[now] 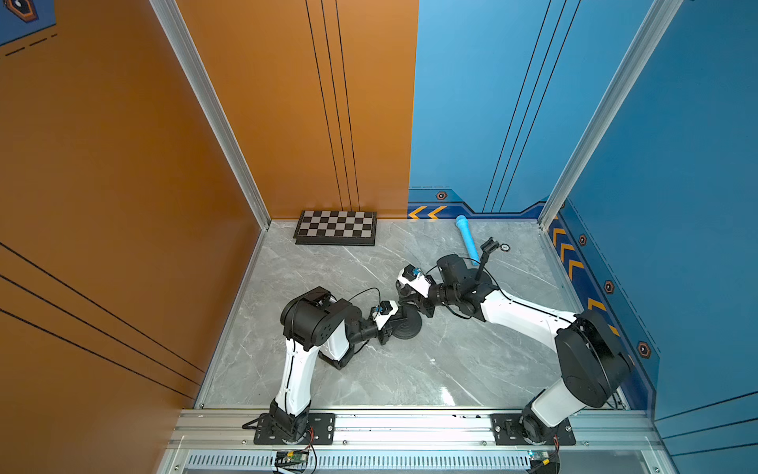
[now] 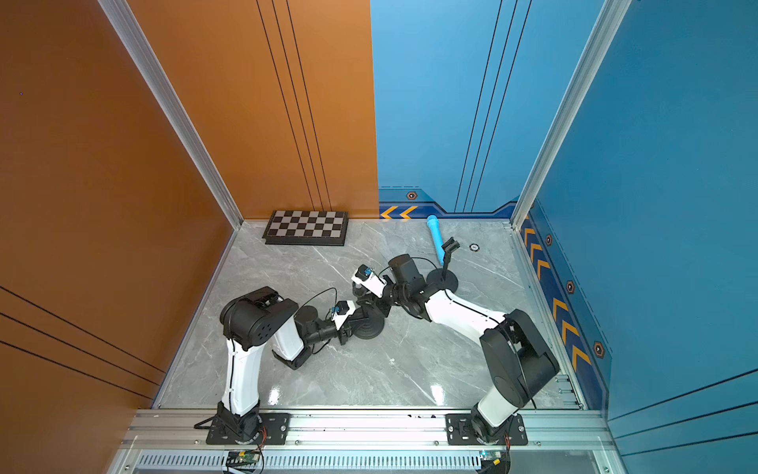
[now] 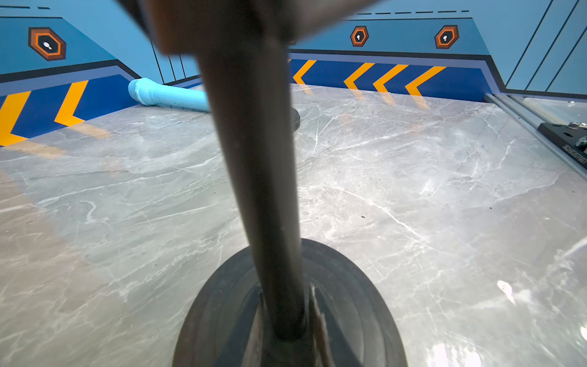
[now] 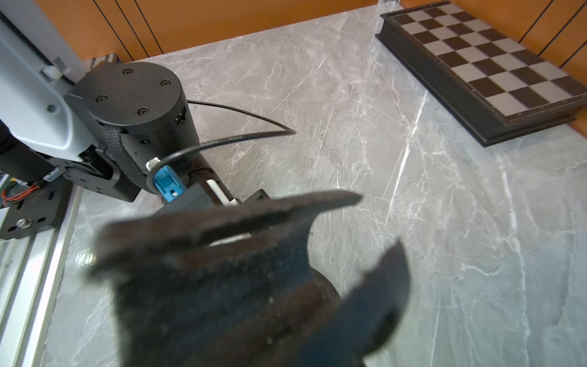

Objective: Assemble a microphone stand
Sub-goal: Screw the microphone stand pole into the microphone stand base.

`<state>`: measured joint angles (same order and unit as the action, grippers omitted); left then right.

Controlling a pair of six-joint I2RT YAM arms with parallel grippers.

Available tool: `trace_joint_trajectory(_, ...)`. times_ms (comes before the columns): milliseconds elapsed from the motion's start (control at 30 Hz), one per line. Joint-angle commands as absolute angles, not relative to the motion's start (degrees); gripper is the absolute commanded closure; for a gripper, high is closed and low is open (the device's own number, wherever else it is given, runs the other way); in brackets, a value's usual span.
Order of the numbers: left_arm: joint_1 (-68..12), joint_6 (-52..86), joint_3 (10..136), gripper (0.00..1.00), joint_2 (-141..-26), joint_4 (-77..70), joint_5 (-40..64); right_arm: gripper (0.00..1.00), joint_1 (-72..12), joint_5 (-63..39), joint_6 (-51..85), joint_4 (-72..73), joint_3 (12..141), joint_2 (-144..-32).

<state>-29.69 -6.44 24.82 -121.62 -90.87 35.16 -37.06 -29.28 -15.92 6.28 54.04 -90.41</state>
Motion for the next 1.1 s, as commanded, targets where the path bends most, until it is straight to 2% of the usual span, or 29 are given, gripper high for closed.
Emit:
trace_joint_trajectory(0, -29.79, -7.19, 23.74, 0.73, -124.98, -80.77, 33.13, 1.0, -42.69, -2.38, -1.69, 21.21, 45.66, -87.72)
trace_joint_trajectory(67, -29.75, -7.19, 23.74, 0.73, -124.98, -80.83, 33.1, 1.0, -47.55, 11.94, 2.8, 26.33, 42.31, -87.31)
trace_joint_trajectory(133, -29.73, -7.04, 23.77, 0.73, -124.95, -80.82, 33.2, 1.0, -51.5, 21.51, 5.11, 29.64, 40.86, -88.56)
trace_joint_trajectory(200, -29.71, -7.09, 23.78, 0.73, -124.92, -80.81, 33.17, 1.0, -53.26, 24.56, 6.1, 31.36, 40.97, -90.8)
trace_joint_trajectory(367, -29.79, -7.03, 23.8, 0.73, -124.96, -80.77, 33.14, 1.0, -54.24, 24.01, 5.1, 27.23, 44.01, -91.91)
trace_joint_trajectory(433, -29.73, -7.05, 23.76, 0.73, -124.9, -80.77, 33.15, 0.97, -53.46, 20.85, 3.1, 24.91, 44.3, -90.24)
trace_joint_trajectory(567, -29.79, -7.12, 23.75, 0.73, -124.89, -80.78, 33.31, 0.69, -48.41, 4.2, -0.65, 19.66, 44.19, -86.22)
trace_joint_trajectory(633, -29.78, -7.12, 23.87, 0.73, -124.98, -80.79, 33.49, 0.56, -43.77, -10.81, -3.47, 14.81, 46.04, -85.74)
trace_joint_trajectory(733, -29.67, -7.15, 23.96, 0.73, -124.96, -80.82, 33.79, 0.5, -40.7, -23.92, -12.26, 3.34, 51.89, -87.85)
trace_joint_trajectory(833, -29.71, -7.12, 23.82, 0.73, -124.78, -80.78, 33.65, 0.49, -40.65, -29.31, -17.57, -3.05, 56.36, -89.74)
trace_joint_trajectory(967, -29.7, -7.12, 23.84, 0.73, -124.66, -80.77, 33.66, 0.51, -38.01, -30.48, -18.27, -3.95, 59.47, -91.3)
trace_joint_trajectory(1000, -29.68, -7.12, 23.8, 0.74, -124.7, -80.77, 33.66, 0.55, -37.61, -30.45, -18.12, -4.04, 60.16, -91.69)
trace_joint_trajectory(1067, -29.7, -7.17, 23.84, 0.74, -124.67, -80.82, 33.88, 0.7, -37.16, -29.73, -17.15, -3.91, 60.73, -92.27)
